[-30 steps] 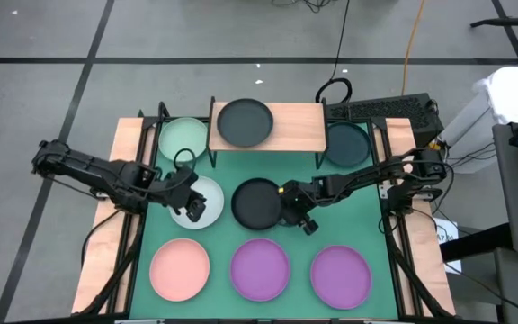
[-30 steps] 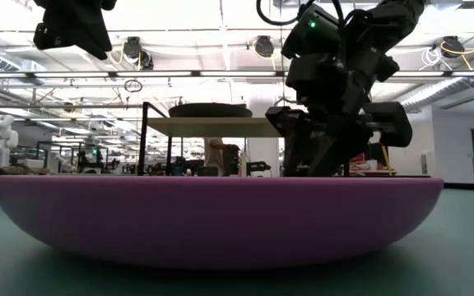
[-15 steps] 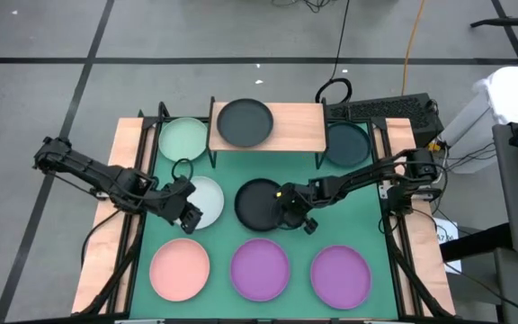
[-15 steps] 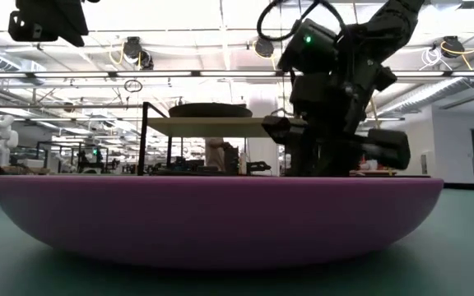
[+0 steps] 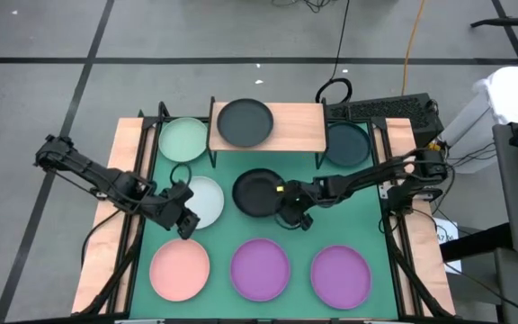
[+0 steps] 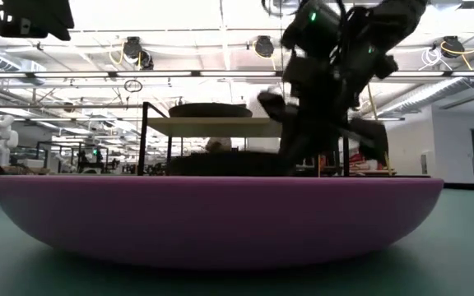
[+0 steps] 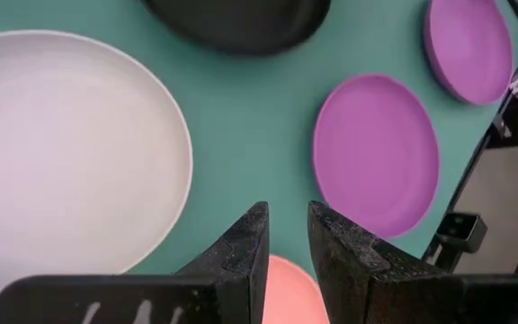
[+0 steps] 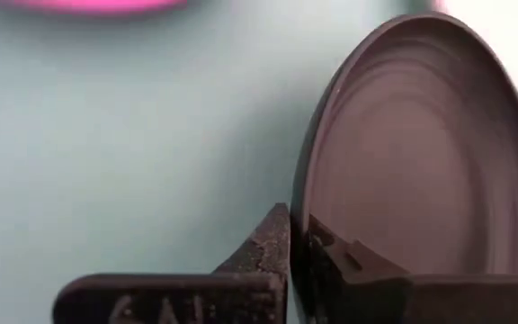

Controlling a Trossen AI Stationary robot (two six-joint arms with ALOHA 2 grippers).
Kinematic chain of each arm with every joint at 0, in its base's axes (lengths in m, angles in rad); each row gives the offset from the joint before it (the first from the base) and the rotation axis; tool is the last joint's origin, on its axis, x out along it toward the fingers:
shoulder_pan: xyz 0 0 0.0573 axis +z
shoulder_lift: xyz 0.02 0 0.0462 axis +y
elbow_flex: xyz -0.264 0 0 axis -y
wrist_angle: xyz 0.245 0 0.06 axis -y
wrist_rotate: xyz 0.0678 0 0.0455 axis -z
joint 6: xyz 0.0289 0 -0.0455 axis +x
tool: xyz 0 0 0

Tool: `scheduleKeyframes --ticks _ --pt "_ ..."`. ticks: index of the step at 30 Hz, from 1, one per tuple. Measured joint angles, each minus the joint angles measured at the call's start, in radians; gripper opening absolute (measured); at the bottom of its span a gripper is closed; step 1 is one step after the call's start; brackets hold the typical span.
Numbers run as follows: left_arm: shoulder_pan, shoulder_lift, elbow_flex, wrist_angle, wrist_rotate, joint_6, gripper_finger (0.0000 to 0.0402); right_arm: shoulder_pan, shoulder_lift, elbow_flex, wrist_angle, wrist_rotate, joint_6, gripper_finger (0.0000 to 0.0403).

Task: Place and stack plates onto a shelf
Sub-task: Put the black plate on the shelf

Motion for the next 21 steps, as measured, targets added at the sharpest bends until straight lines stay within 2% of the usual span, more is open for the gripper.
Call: scheduleKeyframes --ticks 8,17,21 --pt "-0.051 0.02 0.0 -0.016 0.004 -0.026 0.0092 0.028 -0.213 0.001 -0.059 0.092 0.132 0.0002" --pt "-0.103 0.152 0.0 -0.07 0.01 -0.039 0.0185 0.078 -0.429 0.001 -0.067 0.186 0.373 0.0001" --pt "-0.124 0.223 0.0 -0.05 0.014 -0.078 0.0207 0.081 -0.475 0.001 -0.072 0.212 0.428 0.0001"
